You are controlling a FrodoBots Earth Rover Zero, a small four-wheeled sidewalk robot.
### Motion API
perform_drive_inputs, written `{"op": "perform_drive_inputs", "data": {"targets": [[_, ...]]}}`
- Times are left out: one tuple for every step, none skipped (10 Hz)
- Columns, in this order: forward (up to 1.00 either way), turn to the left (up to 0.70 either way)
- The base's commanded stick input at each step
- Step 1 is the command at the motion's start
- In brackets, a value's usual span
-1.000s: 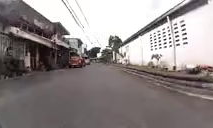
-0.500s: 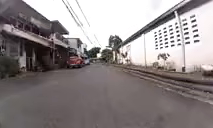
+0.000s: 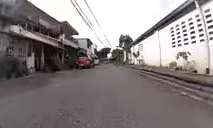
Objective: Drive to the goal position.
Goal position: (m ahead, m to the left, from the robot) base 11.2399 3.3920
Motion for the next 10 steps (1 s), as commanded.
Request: {"op": "perform_drive_inputs", "data": {"targets": [[1.00,0.00],[1.00,0.00],[1.00,0.00],[1.00,0.00],[1.00,0.00],[1.00,0.00],[1.00,0.00],[1.00,0.00],[1.00,0.00],[1.00,0.00]]}}
